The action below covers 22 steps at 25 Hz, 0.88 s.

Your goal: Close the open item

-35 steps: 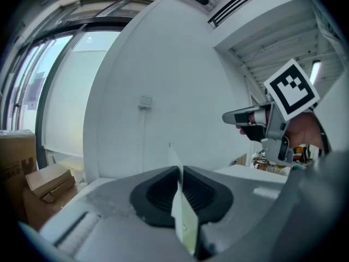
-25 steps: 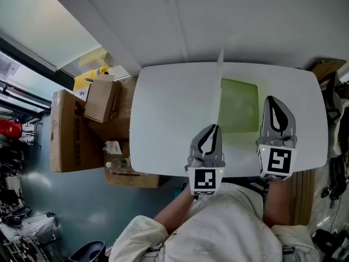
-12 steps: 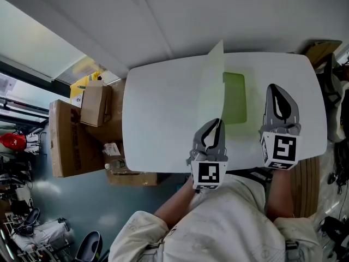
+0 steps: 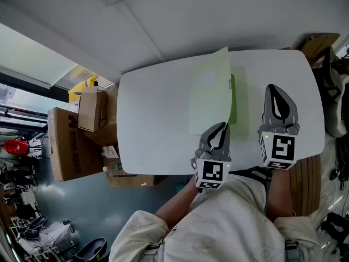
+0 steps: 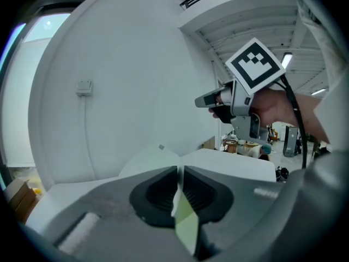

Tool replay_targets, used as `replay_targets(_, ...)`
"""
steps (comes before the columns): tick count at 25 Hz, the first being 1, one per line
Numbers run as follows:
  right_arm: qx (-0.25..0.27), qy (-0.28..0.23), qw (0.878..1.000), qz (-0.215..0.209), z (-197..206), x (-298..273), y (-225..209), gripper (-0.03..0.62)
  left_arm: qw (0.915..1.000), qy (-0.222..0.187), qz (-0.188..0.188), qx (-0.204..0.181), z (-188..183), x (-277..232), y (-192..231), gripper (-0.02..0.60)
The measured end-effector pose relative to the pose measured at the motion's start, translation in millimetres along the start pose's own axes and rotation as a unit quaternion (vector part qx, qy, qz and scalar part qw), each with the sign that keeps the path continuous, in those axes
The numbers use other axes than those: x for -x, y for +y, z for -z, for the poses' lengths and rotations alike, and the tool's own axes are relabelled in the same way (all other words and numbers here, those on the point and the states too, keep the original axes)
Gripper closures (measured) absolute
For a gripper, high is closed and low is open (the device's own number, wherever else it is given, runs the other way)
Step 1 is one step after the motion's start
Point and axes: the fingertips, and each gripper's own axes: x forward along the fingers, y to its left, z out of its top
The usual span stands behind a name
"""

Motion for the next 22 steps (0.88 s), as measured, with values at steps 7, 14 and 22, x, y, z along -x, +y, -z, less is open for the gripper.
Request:
replay_targets(7,-0.013,0.017,1.0,-0.017,16,-5,-18,0.592,0.9989,0.03,0.029,-0.023,13,-25,-34,0.547)
replay_targets(14,-0.016,0.028,0.999,-0.042,31,-16,-19,0.592,0.9961,0.057,0.057,-0.037,39,-45,-60,0.535)
replay_targets(22,-0.016,0.051,0.997,-0.056,56,-29,-17,0.592,0.9902,0.105,0.077,-0.05,77,-65,-80,0.532)
